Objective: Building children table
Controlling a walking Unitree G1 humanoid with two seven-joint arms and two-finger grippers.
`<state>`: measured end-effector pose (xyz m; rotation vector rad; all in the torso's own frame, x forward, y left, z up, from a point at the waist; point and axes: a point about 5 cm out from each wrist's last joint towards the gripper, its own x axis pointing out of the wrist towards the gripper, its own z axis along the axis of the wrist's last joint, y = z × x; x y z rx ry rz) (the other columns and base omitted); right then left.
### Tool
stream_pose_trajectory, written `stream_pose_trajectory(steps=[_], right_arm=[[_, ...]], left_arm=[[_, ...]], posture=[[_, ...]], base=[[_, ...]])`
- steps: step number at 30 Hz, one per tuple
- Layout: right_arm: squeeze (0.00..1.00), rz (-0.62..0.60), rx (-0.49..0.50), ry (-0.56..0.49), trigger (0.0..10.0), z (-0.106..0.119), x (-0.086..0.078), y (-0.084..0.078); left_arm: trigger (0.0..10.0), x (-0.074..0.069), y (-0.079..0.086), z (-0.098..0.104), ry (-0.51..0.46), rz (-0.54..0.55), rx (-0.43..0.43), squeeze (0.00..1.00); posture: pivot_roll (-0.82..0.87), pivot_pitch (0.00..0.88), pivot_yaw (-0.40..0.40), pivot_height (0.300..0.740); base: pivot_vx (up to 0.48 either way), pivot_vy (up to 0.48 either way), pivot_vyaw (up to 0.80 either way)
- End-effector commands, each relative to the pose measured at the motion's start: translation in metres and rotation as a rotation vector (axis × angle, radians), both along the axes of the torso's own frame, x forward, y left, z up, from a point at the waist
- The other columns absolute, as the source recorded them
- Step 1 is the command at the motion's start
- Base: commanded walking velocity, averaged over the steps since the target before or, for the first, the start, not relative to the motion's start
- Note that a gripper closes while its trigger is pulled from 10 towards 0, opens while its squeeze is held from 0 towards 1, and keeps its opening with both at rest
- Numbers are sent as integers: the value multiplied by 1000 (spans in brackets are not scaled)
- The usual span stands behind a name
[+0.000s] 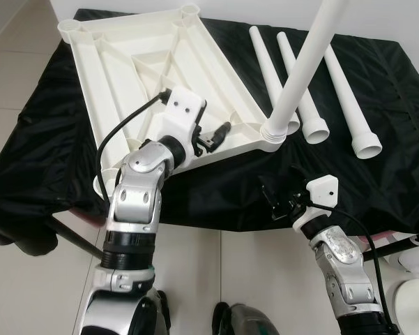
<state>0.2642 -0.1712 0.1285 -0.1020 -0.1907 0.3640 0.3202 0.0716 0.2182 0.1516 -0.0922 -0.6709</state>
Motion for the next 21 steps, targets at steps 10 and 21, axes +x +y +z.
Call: stream_pose_trajectory(steps=[10,21], right_arm=[[0,-132,115,-20,10000,14,18,-3],[0,-275,134,-51,10000,31,44,-12]], left_arm=[[10000,9,40,-17,0,146,77,0],[10000,17,60,-13,4,262,17,0]], posture=[[75,111,-87,740],[94,109,-121,740]], base=[[0,0,0],[0,0,0]])
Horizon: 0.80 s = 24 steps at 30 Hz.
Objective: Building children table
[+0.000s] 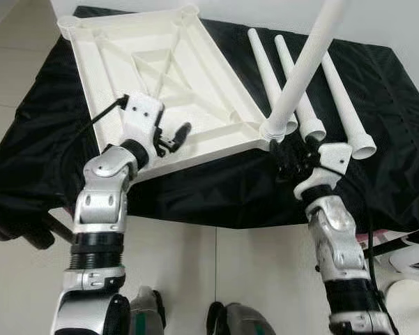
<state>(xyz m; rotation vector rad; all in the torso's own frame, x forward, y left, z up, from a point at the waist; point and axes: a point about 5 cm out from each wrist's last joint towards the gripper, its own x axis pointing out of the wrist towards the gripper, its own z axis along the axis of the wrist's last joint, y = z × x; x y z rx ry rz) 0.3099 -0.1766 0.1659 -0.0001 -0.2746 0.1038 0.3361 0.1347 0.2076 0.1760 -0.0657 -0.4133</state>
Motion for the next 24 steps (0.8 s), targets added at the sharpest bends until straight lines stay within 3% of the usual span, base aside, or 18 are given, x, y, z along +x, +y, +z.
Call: stream_pose_trajectory(steps=[1,3,5,7,9,16,20,24], right_arm=[[0,-44,-8,21,10000,-5,1,-9],[0,-74,-20,4,10000,-3,3,-14],[0,-160,-11,-24,10000,3,6,-30],[0,-160,-11,-24,10000,3,6,-30],[0,-234,-4,-37,10000,7,8,-44],[0,-361,-10,-20,10000,7,10,-70],[0,-403,-14,-14,10000,6,12,-78],[0,-424,-9,-14,10000,7,16,-82]], left_arm=[[10000,2,-3,-2,0,11,15,0],[10000,2,-3,-3,-16,19,28,0],[10000,3,3,-6,-30,56,27,0],[10000,3,3,-6,-30,56,27,0],[10000,4,9,-8,-26,76,16,0],[10000,5,17,-5,-47,138,-2,0],[10000,3,10,-1,-62,126,-28,0],[10000,-3,-12,0,-86,38,31,0]], posture=[[94,109,-121,740],[95,105,-125,740],[94,102,-125,740],[94,102,-125,740],[95,95,-119,740],[97,89,-116,740],[98,87,-113,740],[99,95,-114,740]], base=[[0,0,0],[0,0,0],[0,0,0],[0,0,0],[0,0,0],[0,0,0],[0,0,0],[0,0,0]])
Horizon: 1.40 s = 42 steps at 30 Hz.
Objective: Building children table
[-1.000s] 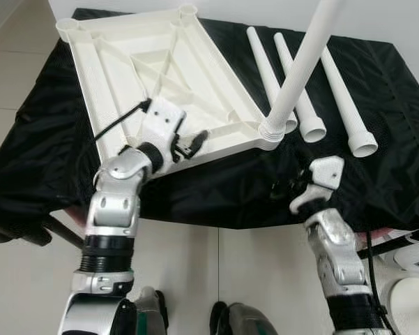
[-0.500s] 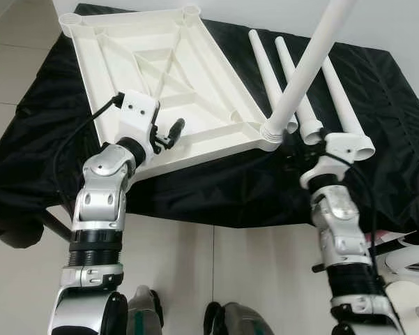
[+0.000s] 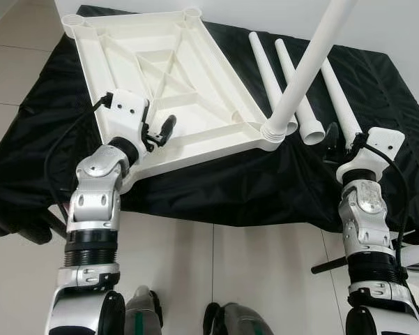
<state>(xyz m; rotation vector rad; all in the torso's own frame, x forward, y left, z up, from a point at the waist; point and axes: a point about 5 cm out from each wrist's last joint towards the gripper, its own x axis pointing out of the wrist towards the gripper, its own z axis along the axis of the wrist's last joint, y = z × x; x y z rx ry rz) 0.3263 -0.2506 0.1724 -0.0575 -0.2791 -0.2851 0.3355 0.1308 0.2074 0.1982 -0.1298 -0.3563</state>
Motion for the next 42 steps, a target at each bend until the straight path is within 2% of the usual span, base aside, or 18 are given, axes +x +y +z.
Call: stream_pose_trajectory(steps=[1,3,6,9,11,14,16,19,21,24,27,32,42], right_arm=[[0,-38,-4,-7,10000,2,1,-8],[0,-47,-4,-17,10000,4,5,-8],[0,-51,-4,-22,10000,5,6,-8],[0,-63,2,-41,10000,14,13,-7],[0,-67,5,-45,10000,15,14,-7],[0,-87,17,-60,10000,18,15,-10],[0,-122,76,-80,10000,19,15,-12],[0,-138,111,-85,10000,18,14,-11],[0,-158,197,-90,10000,13,12,-8],[0,-154,240,-79,10000,4,7,-3],[0,-153,272,-66,10000,-6,1,-4],[0,-151,291,-63,10000,-10,-3,-6],[0,-107,360,-95,10000,-7,-2,-8]], left_arm=[[10000,-4,-14,0,-15,-33,35,0],[10000,-5,-22,2,-17,-64,42,0],[10000,-5,-25,3,-19,-77,47,0],[10000,-6,-40,11,-28,-165,65,0],[10000,-7,-44,14,-31,-187,70,0],[10000,-8,-46,18,-39,-216,85,0],[10000,-9,-47,22,-41,-231,98,0],[10000,-10,-48,24,-48,-241,108,0],[10000,-12,-51,27,-56,-258,119,0],[10000,-14,-54,31,-60,-275,122,0],[10000,-18,-54,34,-63,-288,126,0],[10000,-21,-53,36,-59,-289,129,0],[10000,-24,-50,36,-43,-281,139,0]], posture=[[97,101,-111,740],[92,119,-101,740],[92,119,-101,740],[87,157,-80,740],[87,157,-80,740],[81,190,-59,740],[77,210,-47,740],[75,223,-40,740],[77,237,-32,740],[81,263,-17,740],[83,276,-9,740],[83,290,2,740],[92,299,8,740]], base=[[0,0,0],[0,0,0],[0,0,0],[0,0,0],[0,0,0],[0,0,0],[0,0,0],[0,0,0],[0,0,0],[0,0,0],[0,0,0],[0,0,0],[0,0,0]])
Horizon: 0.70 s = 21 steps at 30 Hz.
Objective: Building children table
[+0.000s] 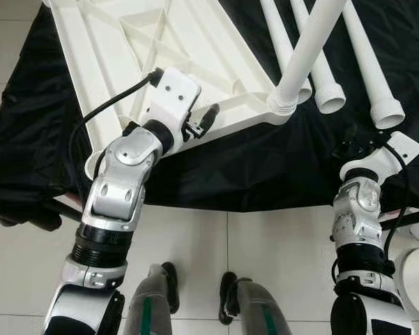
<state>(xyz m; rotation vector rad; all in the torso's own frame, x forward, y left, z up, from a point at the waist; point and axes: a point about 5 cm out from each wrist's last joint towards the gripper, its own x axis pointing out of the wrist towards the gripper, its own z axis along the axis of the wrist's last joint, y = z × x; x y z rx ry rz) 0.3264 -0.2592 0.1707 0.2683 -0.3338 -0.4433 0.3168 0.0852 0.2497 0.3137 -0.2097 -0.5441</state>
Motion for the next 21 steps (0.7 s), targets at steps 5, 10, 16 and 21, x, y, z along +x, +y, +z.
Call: stream_pose_trajectory(steps=[5,10,16,21], right_arm=[[0,52,47,-28,10000,2,3,1],[0,101,49,-44,10000,8,8,1],[0,187,60,-56,10000,12,14,5],[0,224,73,-78,10000,16,18,5]], left_arm=[[10000,-7,-3,-8,50,-82,38,0],[10000,-8,-2,-8,54,-78,41,0],[10000,-9,-1,-7,57,-73,45,0],[10000,-10,0,-6,61,-65,46,0]], posture=[[97,303,10,740],[102,307,12,740],[112,314,15,740],[116,316,17,740]], base=[[0,0,0],[0,0,0],[0,0,0],[0,0,0]])
